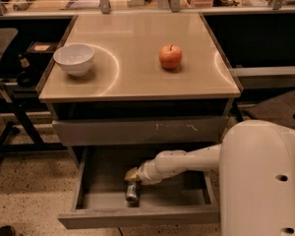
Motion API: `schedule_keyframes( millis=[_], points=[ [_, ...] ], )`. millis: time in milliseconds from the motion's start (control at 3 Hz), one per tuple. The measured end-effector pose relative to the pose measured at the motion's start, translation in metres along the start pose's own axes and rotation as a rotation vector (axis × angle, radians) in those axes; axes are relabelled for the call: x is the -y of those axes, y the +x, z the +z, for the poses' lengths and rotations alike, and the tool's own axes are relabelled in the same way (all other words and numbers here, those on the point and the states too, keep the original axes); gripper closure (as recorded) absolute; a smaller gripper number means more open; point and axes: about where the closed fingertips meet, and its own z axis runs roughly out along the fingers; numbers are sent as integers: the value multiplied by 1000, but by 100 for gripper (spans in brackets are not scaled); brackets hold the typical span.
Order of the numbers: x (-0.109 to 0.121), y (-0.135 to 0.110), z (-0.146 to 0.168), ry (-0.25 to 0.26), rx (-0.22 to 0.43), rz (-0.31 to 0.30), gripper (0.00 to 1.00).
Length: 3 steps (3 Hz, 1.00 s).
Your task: Place redbull can into middle drawer
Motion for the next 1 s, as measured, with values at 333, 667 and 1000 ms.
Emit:
schedule_keyframes(
  millis=[333, 667, 1000],
  points=[
    [4, 3, 5, 29, -2, 1, 100],
    [5, 3, 6, 31, -3, 1, 82],
    [5, 3, 6, 31, -3, 1, 59]
  ],
)
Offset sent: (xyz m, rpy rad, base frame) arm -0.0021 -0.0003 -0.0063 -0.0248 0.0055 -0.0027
